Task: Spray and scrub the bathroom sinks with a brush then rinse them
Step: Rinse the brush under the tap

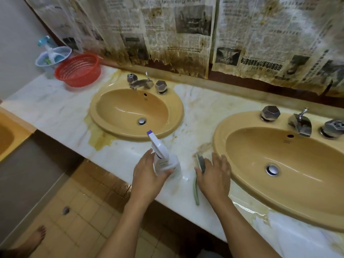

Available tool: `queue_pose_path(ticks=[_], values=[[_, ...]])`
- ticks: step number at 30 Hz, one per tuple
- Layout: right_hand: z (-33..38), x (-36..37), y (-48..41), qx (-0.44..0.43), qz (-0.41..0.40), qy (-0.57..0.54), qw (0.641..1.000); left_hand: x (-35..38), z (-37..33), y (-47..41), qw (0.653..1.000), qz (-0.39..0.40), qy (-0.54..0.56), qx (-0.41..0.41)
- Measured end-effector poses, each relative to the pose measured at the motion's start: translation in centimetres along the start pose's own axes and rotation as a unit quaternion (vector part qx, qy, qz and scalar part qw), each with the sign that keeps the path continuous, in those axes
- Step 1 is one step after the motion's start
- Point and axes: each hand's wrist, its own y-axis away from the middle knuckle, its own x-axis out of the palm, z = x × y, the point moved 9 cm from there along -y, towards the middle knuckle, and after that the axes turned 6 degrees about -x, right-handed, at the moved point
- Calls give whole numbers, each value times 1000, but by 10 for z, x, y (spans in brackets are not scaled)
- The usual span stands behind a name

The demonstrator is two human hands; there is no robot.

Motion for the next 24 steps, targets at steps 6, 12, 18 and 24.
queue_pose_path(ticks=[6,12,18,24], values=[[14,0,0,-49,-93,20,994,-12,13,-7,998,5,52,-25],[62,13,-1,-66,-76,23,995,-59,54,-17,998,-2,65,-23],[166,7,4,-75,-104,-34,991,-136,109,-25,994,-22,104,-1],[246,5,12,-90,-130,-68,985,-193,154,-38,992,-20,119,24]])
